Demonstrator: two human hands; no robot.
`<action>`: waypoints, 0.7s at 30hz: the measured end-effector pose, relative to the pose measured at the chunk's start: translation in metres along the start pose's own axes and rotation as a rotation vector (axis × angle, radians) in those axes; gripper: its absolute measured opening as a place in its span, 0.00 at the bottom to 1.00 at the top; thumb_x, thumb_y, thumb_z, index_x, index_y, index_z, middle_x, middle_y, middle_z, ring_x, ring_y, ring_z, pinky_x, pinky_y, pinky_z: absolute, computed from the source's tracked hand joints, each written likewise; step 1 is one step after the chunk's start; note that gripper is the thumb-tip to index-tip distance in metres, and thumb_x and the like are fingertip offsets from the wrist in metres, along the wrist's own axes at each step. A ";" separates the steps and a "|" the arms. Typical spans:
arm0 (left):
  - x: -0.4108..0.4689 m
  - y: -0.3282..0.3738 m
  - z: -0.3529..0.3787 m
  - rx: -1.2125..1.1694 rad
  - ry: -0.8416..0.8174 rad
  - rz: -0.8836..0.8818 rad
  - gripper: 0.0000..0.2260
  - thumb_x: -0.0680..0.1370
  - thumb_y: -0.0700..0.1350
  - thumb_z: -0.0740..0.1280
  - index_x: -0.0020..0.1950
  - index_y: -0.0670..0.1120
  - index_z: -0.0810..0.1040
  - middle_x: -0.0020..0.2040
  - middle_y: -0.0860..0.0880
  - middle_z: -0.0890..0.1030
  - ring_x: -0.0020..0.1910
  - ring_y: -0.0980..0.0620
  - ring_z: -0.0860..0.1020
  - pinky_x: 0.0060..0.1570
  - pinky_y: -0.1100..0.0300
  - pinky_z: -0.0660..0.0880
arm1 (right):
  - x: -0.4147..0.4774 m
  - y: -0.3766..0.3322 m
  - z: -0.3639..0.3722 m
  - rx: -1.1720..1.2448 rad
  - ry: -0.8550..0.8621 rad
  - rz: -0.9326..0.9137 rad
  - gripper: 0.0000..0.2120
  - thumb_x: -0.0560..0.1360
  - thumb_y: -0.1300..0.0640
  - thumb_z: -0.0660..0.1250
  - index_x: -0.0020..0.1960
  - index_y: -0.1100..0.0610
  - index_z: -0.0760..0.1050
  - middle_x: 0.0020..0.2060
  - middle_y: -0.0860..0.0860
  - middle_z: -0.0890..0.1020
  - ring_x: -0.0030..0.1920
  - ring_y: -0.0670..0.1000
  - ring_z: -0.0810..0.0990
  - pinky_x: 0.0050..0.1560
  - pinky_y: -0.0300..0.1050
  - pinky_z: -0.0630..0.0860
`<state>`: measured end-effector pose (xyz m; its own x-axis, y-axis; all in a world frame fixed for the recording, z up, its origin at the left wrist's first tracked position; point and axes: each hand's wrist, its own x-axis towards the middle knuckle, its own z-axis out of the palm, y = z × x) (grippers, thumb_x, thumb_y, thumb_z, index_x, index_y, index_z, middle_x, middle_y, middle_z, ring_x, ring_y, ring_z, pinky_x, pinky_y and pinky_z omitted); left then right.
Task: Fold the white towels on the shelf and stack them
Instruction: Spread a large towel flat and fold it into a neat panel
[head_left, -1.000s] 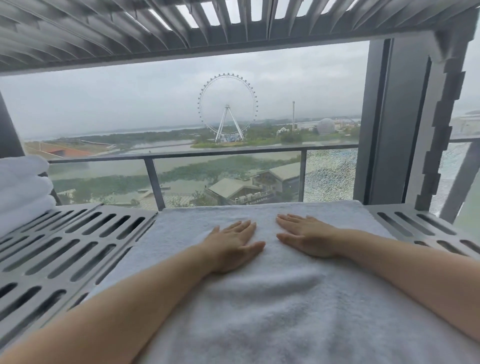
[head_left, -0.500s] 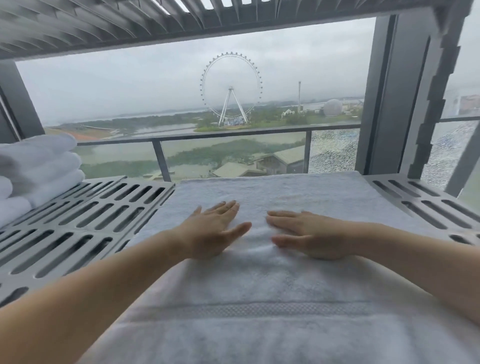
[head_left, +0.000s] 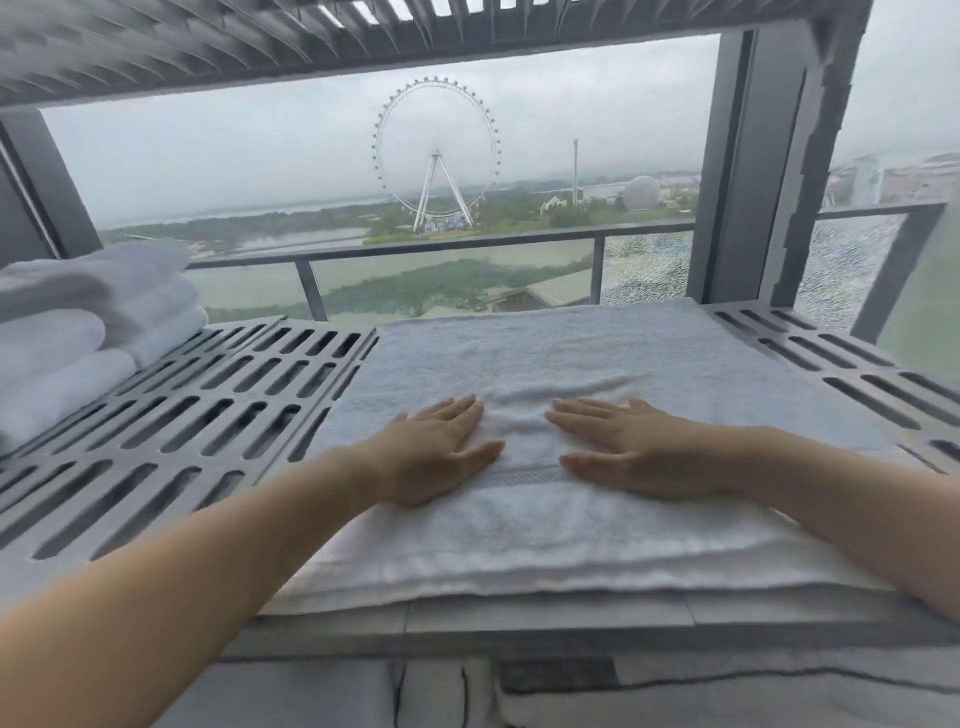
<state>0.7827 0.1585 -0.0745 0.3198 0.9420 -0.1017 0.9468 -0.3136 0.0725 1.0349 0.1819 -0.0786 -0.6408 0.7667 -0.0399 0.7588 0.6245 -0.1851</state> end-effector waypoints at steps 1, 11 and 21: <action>-0.008 0.000 0.001 -0.004 -0.003 0.003 0.33 0.76 0.67 0.44 0.76 0.52 0.43 0.76 0.55 0.43 0.74 0.57 0.43 0.73 0.48 0.45 | -0.004 -0.005 0.002 -0.011 -0.029 0.016 0.39 0.67 0.27 0.41 0.74 0.43 0.43 0.74 0.39 0.43 0.71 0.38 0.41 0.70 0.51 0.37; -0.103 0.017 0.007 -0.214 0.262 0.257 0.25 0.72 0.67 0.60 0.64 0.57 0.73 0.67 0.58 0.72 0.64 0.60 0.69 0.61 0.59 0.69 | -0.063 -0.070 0.008 0.196 0.150 -0.081 0.29 0.66 0.28 0.58 0.64 0.36 0.68 0.67 0.34 0.66 0.67 0.37 0.63 0.67 0.39 0.58; -0.126 0.018 0.032 -0.465 0.581 0.175 0.18 0.63 0.64 0.71 0.47 0.57 0.83 0.50 0.62 0.81 0.51 0.69 0.76 0.53 0.70 0.70 | -0.120 -0.071 0.035 0.229 0.672 0.067 0.14 0.67 0.46 0.73 0.49 0.51 0.82 0.49 0.41 0.82 0.51 0.37 0.78 0.56 0.34 0.72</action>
<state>0.7609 0.0304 -0.0921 0.2717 0.8349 0.4787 0.7299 -0.5030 0.4629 1.0534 0.0402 -0.0948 -0.3267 0.7744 0.5418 0.7030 0.5822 -0.4083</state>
